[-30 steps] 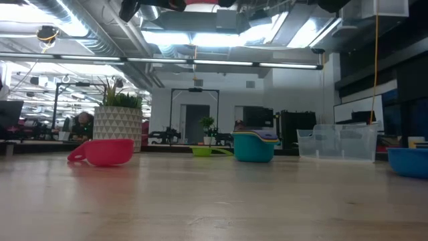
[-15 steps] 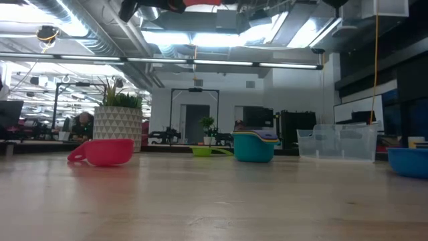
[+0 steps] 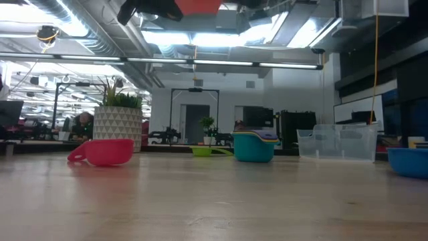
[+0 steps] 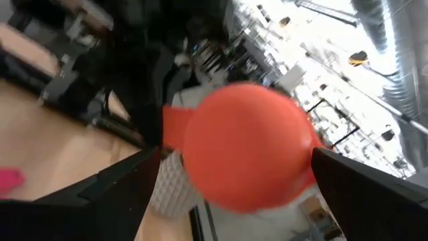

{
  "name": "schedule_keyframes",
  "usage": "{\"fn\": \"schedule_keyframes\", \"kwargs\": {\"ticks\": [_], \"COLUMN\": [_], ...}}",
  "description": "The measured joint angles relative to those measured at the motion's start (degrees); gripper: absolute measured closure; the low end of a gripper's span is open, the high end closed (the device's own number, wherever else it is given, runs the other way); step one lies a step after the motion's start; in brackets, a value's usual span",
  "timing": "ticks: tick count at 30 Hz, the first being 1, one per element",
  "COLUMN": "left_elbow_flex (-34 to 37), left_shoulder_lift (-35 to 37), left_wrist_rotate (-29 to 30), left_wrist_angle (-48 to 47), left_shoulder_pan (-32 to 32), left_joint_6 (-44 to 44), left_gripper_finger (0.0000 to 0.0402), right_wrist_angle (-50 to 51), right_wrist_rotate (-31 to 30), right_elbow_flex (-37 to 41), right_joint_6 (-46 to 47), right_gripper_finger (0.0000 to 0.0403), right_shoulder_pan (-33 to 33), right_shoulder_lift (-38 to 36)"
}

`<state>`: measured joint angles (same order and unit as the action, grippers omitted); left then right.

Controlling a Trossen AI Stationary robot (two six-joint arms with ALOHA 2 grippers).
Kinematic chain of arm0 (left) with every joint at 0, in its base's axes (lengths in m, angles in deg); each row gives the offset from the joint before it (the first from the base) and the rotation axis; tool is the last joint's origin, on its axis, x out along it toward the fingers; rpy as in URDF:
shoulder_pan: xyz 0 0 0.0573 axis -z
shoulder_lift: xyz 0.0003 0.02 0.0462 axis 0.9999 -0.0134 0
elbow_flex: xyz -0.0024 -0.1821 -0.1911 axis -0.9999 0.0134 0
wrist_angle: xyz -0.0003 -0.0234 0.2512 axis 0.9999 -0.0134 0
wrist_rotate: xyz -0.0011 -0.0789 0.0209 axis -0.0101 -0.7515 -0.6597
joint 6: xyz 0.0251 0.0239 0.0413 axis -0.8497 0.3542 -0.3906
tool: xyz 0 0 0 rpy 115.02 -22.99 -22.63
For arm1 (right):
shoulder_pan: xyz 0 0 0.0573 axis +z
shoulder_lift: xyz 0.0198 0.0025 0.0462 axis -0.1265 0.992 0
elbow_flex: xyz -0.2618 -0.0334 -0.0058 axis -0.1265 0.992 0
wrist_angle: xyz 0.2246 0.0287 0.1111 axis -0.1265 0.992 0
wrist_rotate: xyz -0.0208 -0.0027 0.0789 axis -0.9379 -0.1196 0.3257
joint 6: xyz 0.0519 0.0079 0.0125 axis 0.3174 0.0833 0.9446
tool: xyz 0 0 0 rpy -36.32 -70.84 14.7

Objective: Nest measuring cups in basket

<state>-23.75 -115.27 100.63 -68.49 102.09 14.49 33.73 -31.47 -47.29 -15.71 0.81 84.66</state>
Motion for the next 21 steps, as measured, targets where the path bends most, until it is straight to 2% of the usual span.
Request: {"fn": "schedule_keyframes", "kwargs": {"ticks": [6, 14, 21], "left_elbow_flex": [0.0, -0.03, -0.07], "left_shoulder_lift": [0.0, -1.49, -8.33], "left_wrist_rotate": [0.03, 2.2, 8.98], "left_wrist_angle": [-0.65, -3.67, -2.91], "left_shoulder_pan": [-0.67, -1.73, -3.01], "left_joint_6": [0.02, -0.53, -7.26], "left_gripper_finger": [0.0399, 0.0399, 0.0399], "right_wrist_angle": [10.03, 31.51, 42.82], "right_wrist_rotate": [0.19, 1.36, 14.32], "right_elbow_flex": [0.05, 0.07, 0.07], "right_joint_6": [0.27, 11.67, 26.55], "right_gripper_finger": [0.0012, 0.0012, 0.0012], "right_shoulder_pan": [-1.82, -8.02, -16.74], "right_shoulder_lift": [-3.2, -11.35, -15.91]}}
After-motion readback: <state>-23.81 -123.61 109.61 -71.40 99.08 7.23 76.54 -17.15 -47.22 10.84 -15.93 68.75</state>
